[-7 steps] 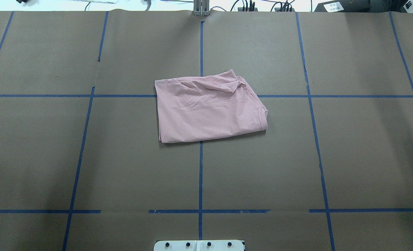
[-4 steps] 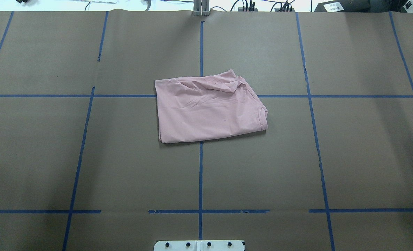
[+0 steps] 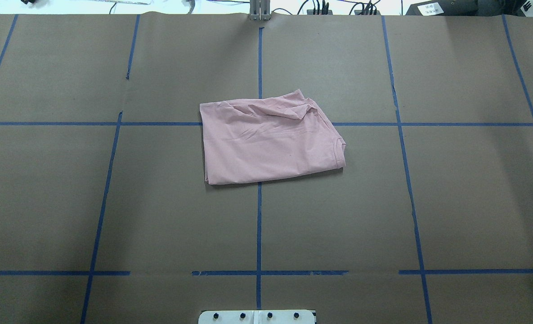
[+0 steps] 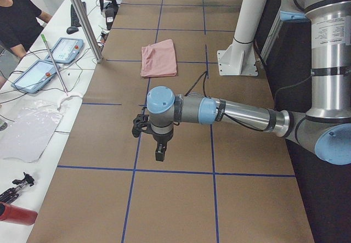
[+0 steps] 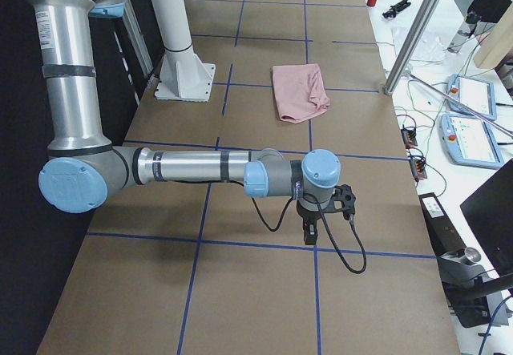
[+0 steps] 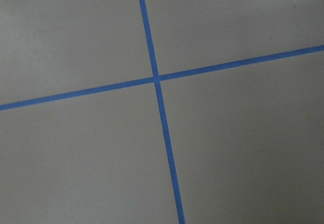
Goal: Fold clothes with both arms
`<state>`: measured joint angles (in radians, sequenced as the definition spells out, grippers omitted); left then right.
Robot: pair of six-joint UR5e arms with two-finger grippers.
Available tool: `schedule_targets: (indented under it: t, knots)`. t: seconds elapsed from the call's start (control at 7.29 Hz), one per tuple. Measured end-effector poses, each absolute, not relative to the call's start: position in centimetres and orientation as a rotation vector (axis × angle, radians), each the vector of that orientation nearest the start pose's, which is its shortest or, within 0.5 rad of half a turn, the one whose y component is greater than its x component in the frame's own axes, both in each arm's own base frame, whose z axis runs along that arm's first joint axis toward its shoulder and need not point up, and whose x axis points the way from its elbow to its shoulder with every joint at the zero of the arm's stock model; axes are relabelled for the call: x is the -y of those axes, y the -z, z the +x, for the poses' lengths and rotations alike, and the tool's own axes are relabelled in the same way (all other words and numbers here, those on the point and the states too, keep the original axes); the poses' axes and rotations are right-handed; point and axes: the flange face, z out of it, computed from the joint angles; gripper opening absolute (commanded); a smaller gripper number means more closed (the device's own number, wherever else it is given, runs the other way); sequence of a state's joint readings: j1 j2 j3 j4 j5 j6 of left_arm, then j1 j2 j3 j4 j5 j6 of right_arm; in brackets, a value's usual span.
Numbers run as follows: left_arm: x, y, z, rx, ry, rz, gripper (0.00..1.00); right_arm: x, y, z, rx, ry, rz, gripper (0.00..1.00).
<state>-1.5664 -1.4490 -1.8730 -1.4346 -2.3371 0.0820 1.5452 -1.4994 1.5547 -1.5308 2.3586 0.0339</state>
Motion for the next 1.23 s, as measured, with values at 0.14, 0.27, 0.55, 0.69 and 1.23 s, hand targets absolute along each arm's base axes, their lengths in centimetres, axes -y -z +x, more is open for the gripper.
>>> schedule_targets:
  t: [0.14,0.27,0.55,0.69,1.23]
  knots:
    - [43.7,-58.4,-6.2,-0.765,-0.097,0.064,1.0,53.1,-61.2,3.3,0.791,0.039,0.062,1.0]
    - [43.7,-58.5,-6.2,-0.765,-0.096,0.062,1.0,53.2,-59.8,1.5,0.79,0.017,0.036,1.0]
    - [43.7,-58.6,-6.2,-0.766,-0.097,0.062,1.0,53.0,-58.0,-0.1,0.789,-0.025,0.012,1.0]
    - [43.7,-58.5,-6.2,-0.77,-0.098,0.064,1.0,53.0,-57.4,-0.2,0.792,-0.032,0.01,1.0]
    - [43.7,-58.1,-5.8,-0.831,-0.101,0.07,1.0,52.5,-56.4,0.0,0.785,-0.047,-0.009,1.0]
